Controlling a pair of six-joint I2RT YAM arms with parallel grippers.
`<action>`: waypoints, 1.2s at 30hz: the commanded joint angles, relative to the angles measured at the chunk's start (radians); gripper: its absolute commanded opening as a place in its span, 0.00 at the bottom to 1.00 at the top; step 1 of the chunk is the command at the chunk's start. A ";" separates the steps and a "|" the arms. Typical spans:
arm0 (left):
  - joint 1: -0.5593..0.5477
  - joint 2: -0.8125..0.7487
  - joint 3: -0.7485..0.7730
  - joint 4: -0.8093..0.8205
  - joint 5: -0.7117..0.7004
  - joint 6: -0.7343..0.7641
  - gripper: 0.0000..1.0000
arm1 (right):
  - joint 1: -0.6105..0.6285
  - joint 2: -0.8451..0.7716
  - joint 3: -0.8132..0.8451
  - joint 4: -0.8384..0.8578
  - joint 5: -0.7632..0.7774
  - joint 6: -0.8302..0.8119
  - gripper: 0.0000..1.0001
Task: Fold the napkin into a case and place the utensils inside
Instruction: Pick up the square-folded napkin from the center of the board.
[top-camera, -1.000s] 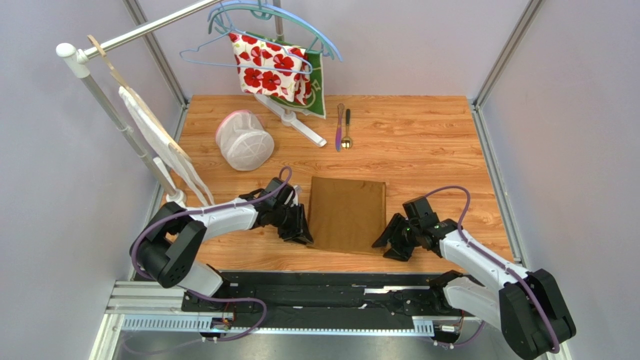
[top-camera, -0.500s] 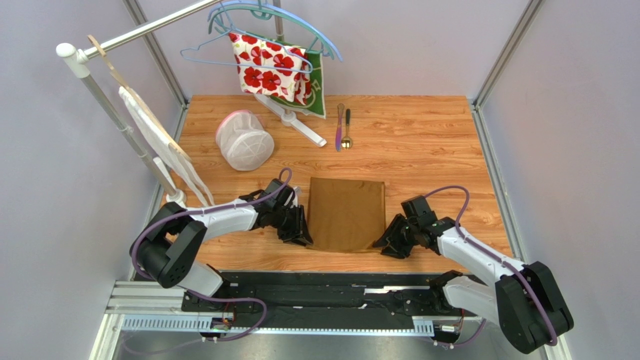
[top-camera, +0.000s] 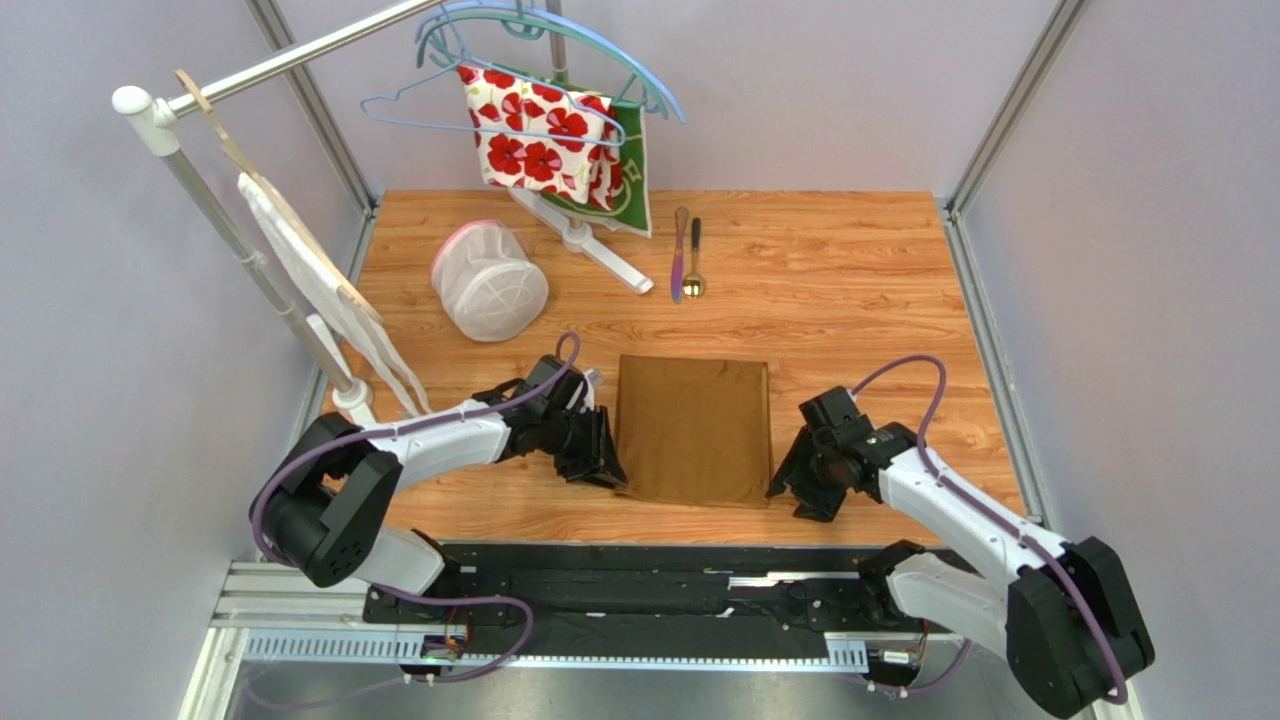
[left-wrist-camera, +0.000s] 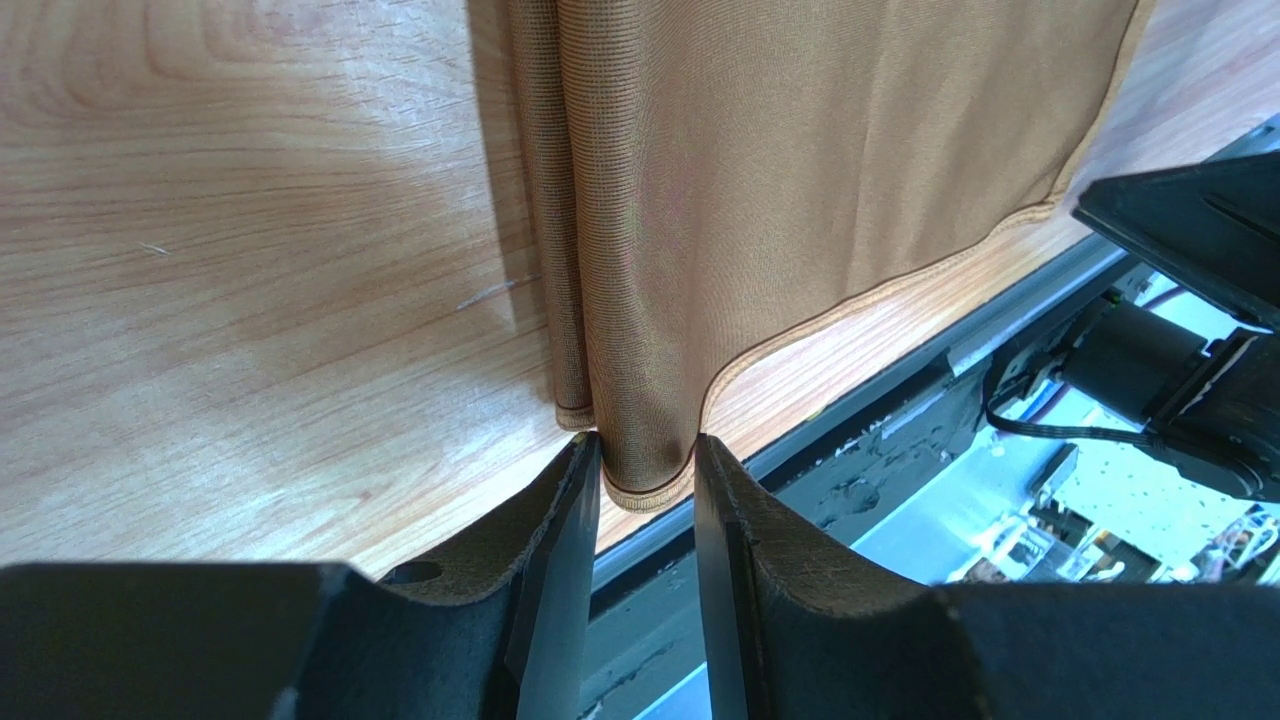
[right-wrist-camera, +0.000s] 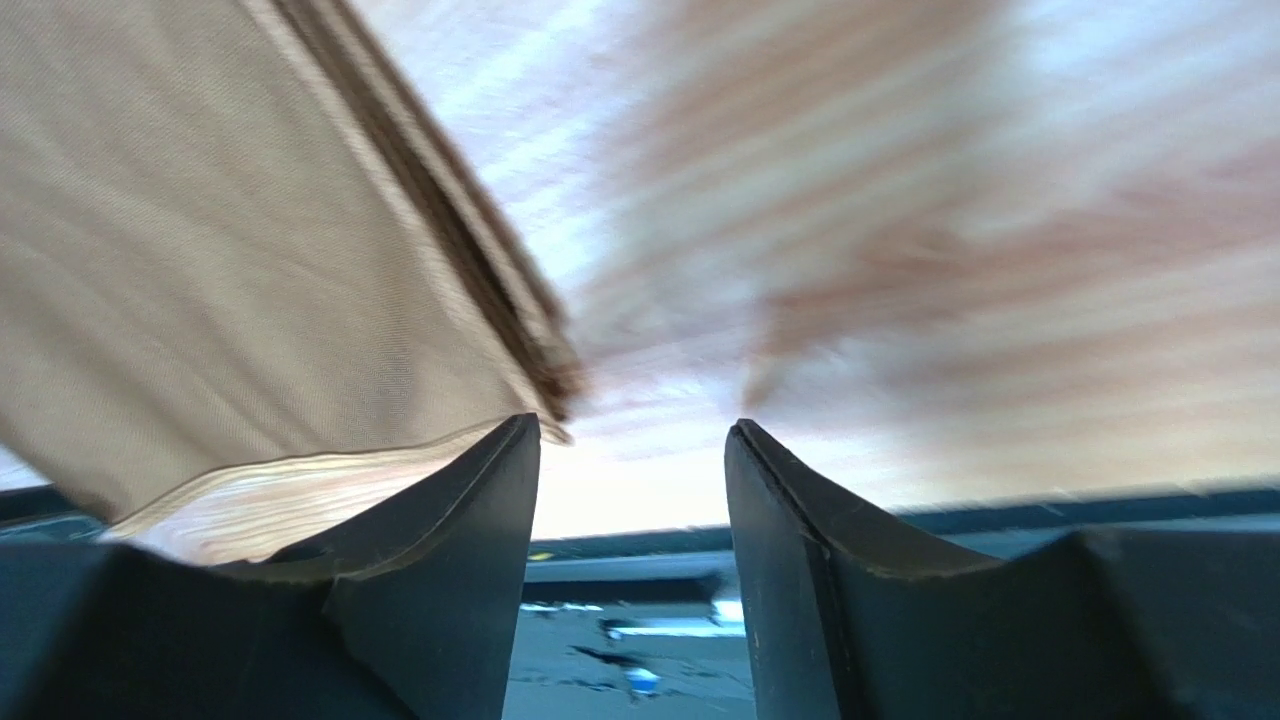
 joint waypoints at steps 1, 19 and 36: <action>-0.007 -0.040 -0.005 0.013 -0.006 0.011 0.38 | 0.011 -0.048 0.060 -0.156 0.116 -0.032 0.52; -0.011 -0.022 -0.037 0.083 0.030 0.000 0.37 | 0.197 0.155 0.210 -0.116 0.221 0.046 0.47; -0.011 -0.048 -0.051 0.069 0.024 0.000 0.36 | 0.237 0.301 0.167 0.010 0.199 0.089 0.36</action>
